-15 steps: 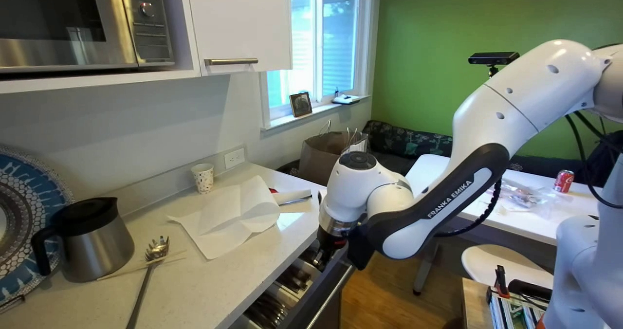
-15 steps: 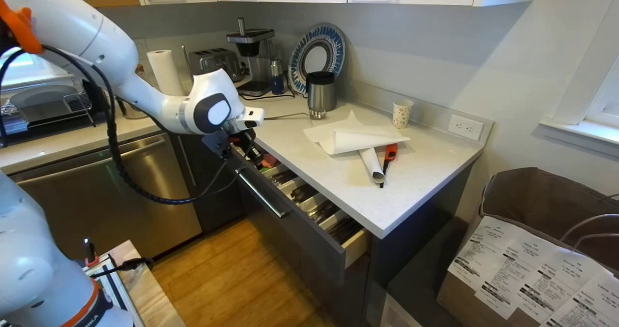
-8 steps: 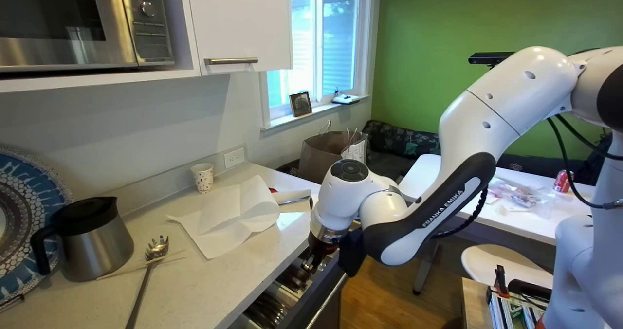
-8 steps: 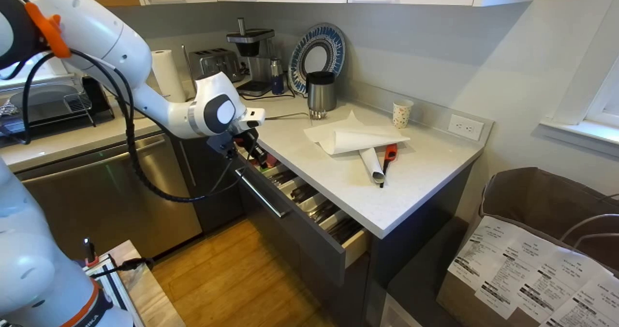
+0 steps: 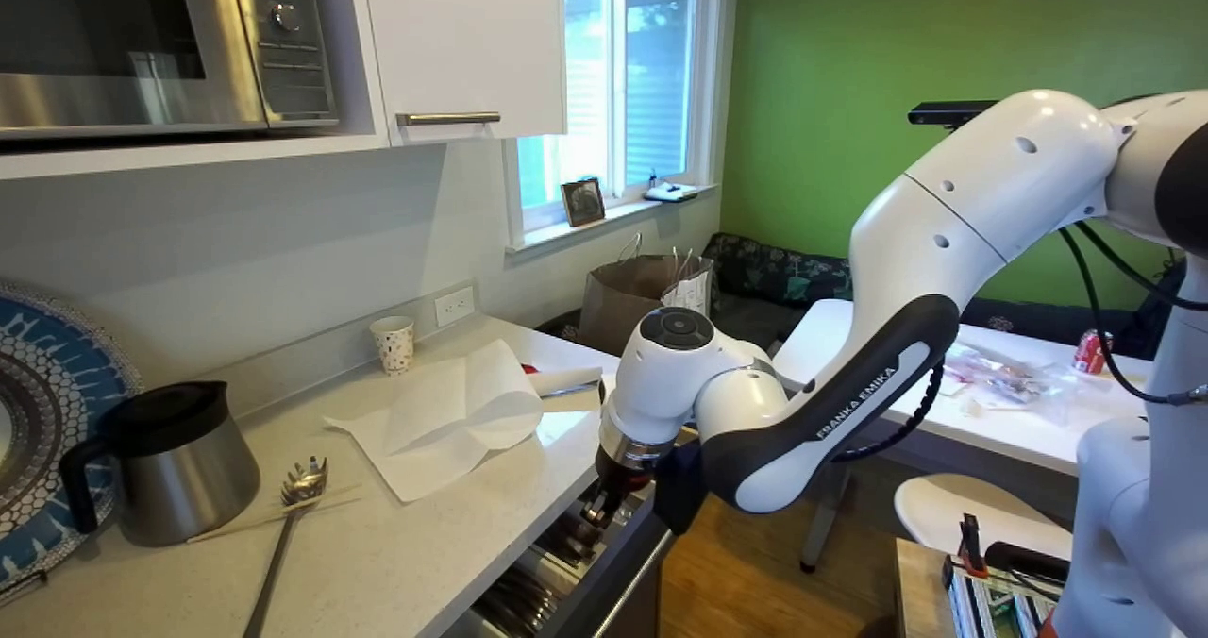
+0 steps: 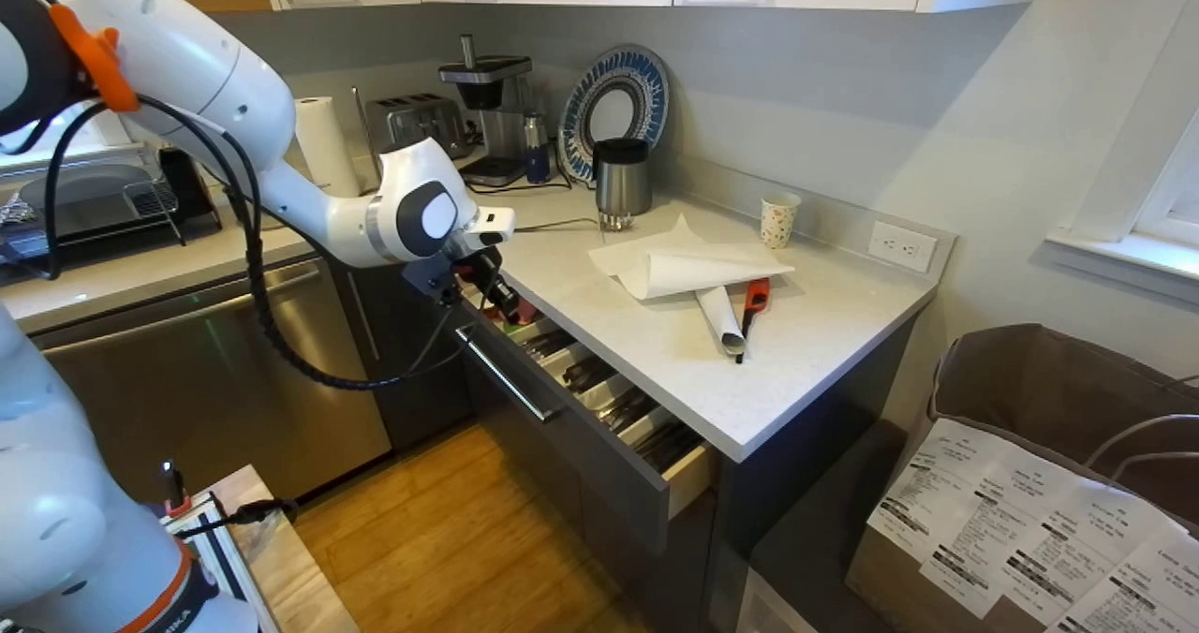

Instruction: Open the drawer

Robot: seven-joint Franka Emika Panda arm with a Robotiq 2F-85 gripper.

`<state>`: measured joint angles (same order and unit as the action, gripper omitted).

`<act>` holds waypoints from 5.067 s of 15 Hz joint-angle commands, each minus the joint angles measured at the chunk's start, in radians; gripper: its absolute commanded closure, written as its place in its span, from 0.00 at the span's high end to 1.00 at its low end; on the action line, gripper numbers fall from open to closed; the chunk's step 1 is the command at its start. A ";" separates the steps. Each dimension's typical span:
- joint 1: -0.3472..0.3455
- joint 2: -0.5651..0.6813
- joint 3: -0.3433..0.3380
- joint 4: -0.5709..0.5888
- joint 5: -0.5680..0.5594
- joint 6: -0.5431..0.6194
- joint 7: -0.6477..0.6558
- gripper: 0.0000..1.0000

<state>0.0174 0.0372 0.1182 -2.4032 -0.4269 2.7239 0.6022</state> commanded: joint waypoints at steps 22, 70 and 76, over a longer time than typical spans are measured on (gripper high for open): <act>0.080 0.308 -0.072 0.197 0.036 0.037 -0.012 0.00; 0.193 0.275 0.030 0.491 0.449 -0.835 -0.499 0.52; 0.248 0.109 0.029 0.368 0.340 -0.677 -0.210 0.96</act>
<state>0.2339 0.2448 0.1578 -1.9306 -0.0187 1.9888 0.2374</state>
